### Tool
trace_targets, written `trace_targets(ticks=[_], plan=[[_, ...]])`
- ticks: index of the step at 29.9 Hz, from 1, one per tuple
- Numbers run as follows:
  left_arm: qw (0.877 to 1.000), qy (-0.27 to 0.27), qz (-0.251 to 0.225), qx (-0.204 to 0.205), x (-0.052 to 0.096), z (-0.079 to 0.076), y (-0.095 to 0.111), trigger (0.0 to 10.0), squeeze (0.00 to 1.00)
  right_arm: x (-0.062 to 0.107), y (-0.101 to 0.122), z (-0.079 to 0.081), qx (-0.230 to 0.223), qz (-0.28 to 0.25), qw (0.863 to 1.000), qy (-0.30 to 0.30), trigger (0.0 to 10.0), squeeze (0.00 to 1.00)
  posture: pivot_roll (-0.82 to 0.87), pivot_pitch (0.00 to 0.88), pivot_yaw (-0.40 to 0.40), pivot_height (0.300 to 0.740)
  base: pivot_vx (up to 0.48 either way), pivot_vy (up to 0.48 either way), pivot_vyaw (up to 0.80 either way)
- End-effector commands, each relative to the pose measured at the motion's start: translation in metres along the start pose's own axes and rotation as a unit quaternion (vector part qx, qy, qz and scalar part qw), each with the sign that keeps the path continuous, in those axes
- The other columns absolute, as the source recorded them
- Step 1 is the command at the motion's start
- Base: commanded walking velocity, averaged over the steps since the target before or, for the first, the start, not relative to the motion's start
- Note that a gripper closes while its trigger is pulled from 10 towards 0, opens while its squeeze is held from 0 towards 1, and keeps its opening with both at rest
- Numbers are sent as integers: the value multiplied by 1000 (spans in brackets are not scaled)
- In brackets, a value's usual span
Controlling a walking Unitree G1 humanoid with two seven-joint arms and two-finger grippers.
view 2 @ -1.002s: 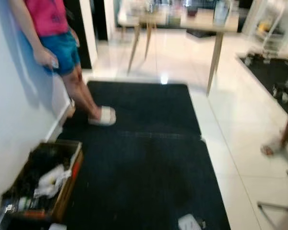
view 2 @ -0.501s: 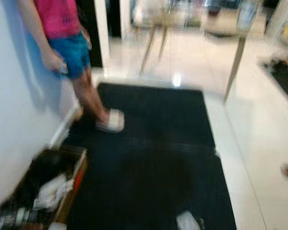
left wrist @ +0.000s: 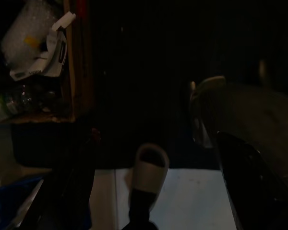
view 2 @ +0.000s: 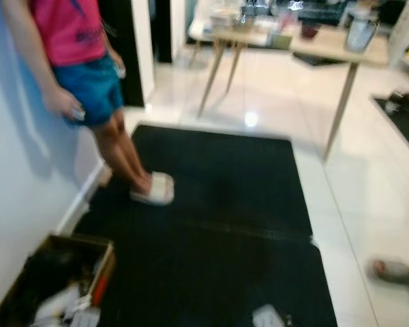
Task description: Restocking fridge
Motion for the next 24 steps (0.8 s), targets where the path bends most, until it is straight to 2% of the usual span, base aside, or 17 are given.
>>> trace_targets(ticks=[1,8,19,24], plan=[[1000,-17,14,-3,1,-9,-7,10000,0,1,-2,-5,-6,3,1000,-8,10000,0,-79,0,-33,740,386,0,0],[1000,-19,13,-2,1,-11,-7,10000,0,1,-3,-4,-7,8,1000,-10,10000,0,-79,0,-35,740,385,0,0],[1000,-22,13,3,0,-14,-8,10000,0,1,-5,-6,-7,12,1000,-13,10000,0,-81,0,-42,740,386,0,-769],[1000,-23,13,5,0,-16,-8,10000,0,2,-5,-7,-2,11,1000,-13,10000,0,-79,0,-48,740,385,0,0]])
Point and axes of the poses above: a point about 5 cm out from each wrist's last joint towards the gripper, its own x axis pointing back from the gripper into the wrist, its own y axis along the axis of the wrist's last joint, z = x × y, the point moved 2 cm from there along -x, pointing out of the wrist towards the gripper, and after that the axes turned 14 degrees about -x, right-handed, at the moved point
